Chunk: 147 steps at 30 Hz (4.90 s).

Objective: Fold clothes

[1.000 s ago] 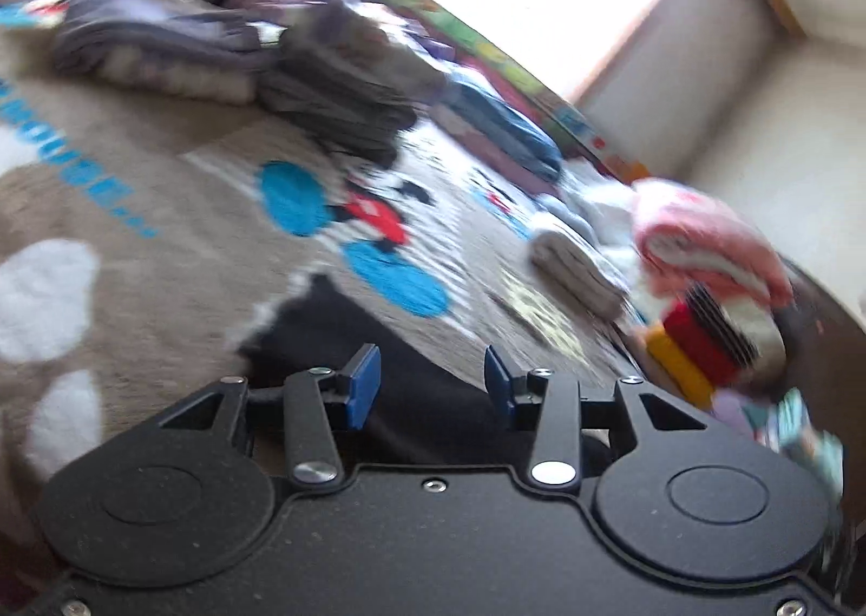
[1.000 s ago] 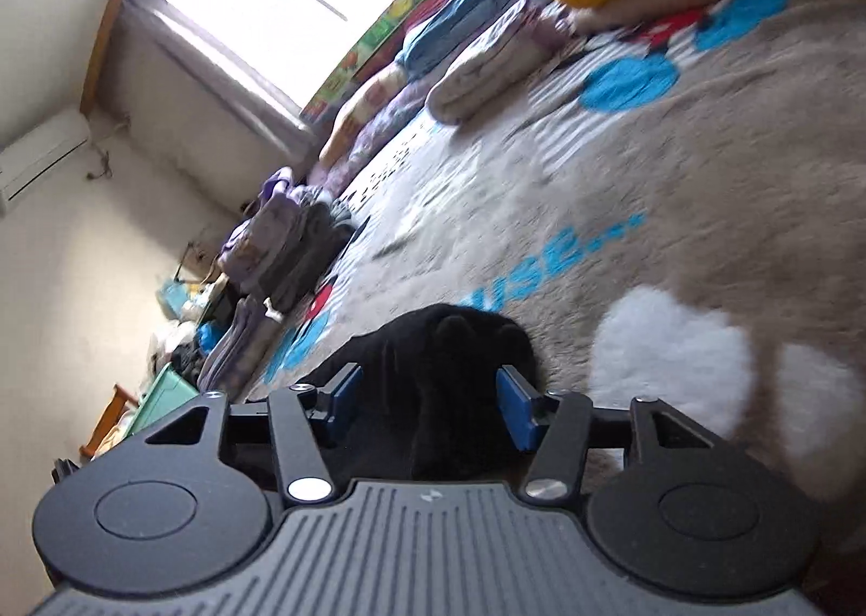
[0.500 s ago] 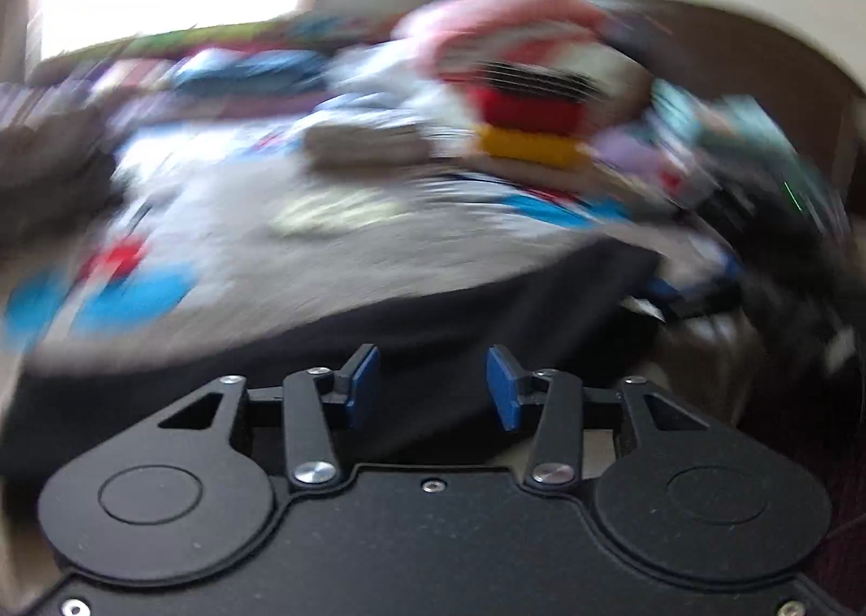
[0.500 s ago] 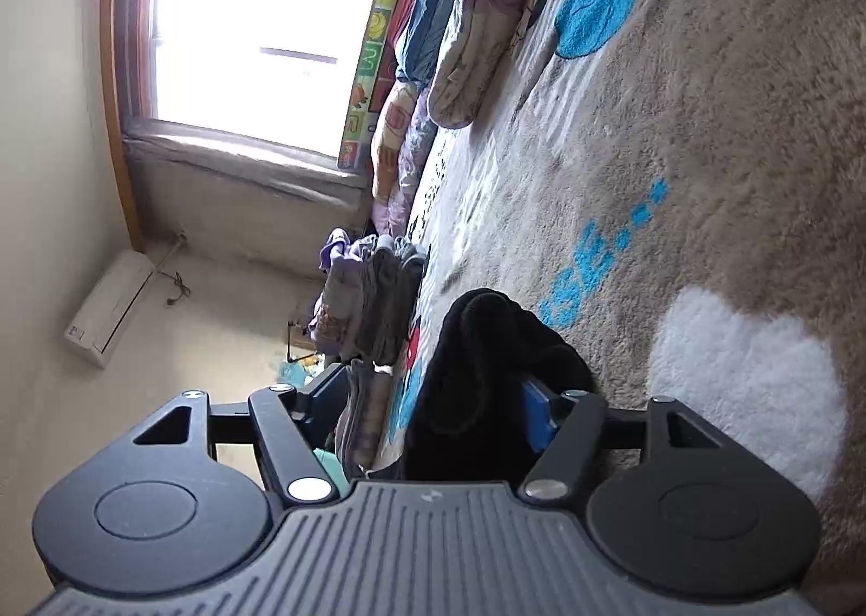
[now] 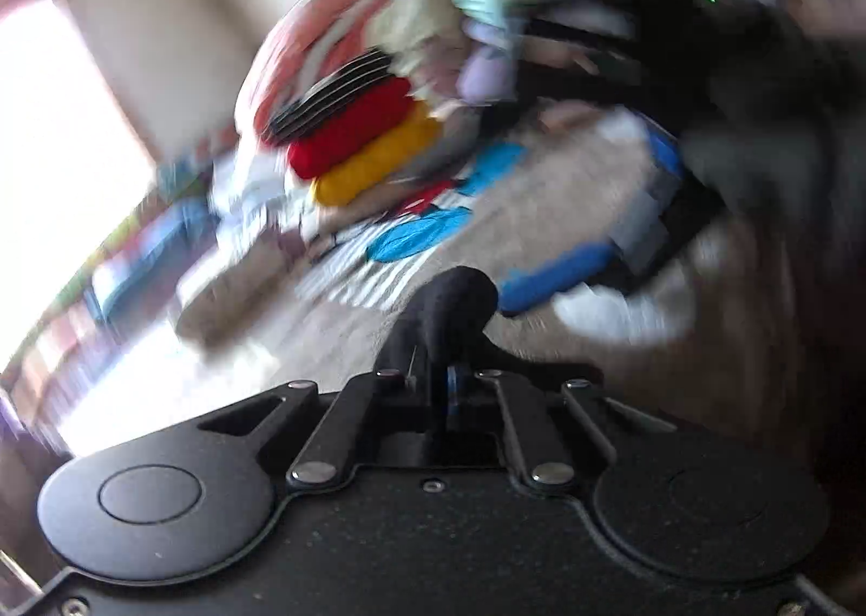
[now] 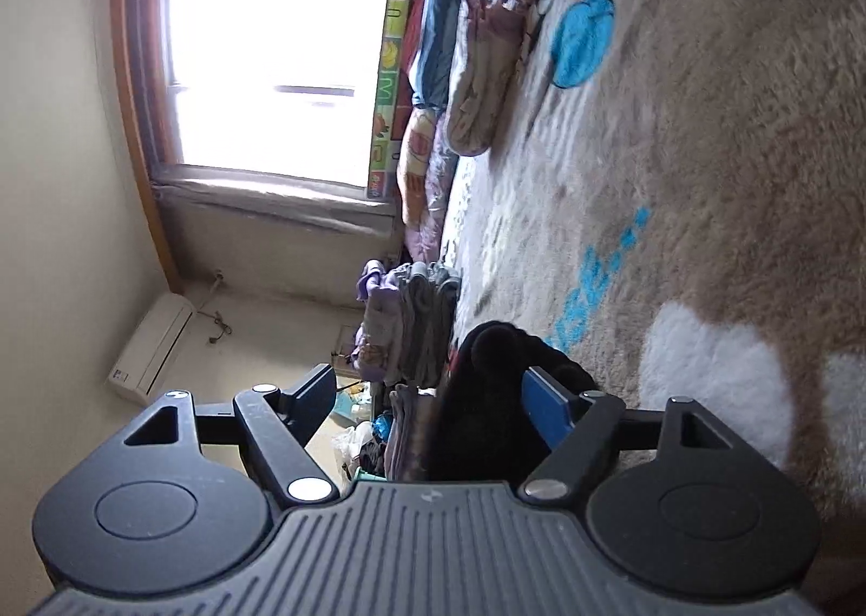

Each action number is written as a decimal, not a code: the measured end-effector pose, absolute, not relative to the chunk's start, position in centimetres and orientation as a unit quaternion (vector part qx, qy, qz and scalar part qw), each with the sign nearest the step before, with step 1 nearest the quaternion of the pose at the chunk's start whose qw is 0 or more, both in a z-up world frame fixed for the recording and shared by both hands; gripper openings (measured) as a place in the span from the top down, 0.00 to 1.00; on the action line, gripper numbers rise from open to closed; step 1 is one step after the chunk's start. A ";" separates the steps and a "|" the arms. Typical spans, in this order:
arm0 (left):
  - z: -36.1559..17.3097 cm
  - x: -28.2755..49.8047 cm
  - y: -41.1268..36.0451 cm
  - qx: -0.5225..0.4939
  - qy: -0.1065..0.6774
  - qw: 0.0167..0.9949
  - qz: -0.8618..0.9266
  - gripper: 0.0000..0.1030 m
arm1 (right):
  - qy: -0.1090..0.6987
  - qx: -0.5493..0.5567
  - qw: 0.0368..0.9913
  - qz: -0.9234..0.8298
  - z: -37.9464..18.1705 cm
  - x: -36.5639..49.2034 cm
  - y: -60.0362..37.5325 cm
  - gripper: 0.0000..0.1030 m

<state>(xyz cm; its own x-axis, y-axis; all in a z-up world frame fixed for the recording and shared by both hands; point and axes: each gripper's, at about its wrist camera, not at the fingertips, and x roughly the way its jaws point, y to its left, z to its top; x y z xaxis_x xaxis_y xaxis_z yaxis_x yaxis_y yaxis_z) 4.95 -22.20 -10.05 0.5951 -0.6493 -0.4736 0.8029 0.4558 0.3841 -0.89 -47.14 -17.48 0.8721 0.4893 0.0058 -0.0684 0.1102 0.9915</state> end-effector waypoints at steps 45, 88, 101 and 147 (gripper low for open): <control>-15.1 0.3 -24.7 0.477 0.074 0.758 -0.439 0.98 | 0.186 0.761 0.611 0.115 -22.4 4.1 -46.2 0.30; -15.8 1.2 -24.2 0.447 0.075 0.799 -0.395 0.96 | 0.302 0.465 0.826 0.103 -17.0 6.0 -43.2 1.00; -7.9 6.9 -13.8 0.212 0.226 0.873 -0.376 0.52 | 0.303 0.345 0.881 0.109 -15.3 3.8 -41.8 0.90; -11.5 13.0 14.2 -0.373 0.352 0.858 -0.020 0.99 | 0.293 0.461 0.830 0.115 -18.3 4.2 -44.7 1.00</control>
<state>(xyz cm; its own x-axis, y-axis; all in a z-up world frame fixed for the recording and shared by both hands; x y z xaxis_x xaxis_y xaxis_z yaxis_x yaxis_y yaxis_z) 13.00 14.23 -11.50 0.7518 -0.2967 -0.5888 -0.2282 0.7207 -0.6546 4.16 -44.69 -18.25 0.8019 0.4611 -0.3799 0.0790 0.5484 0.8325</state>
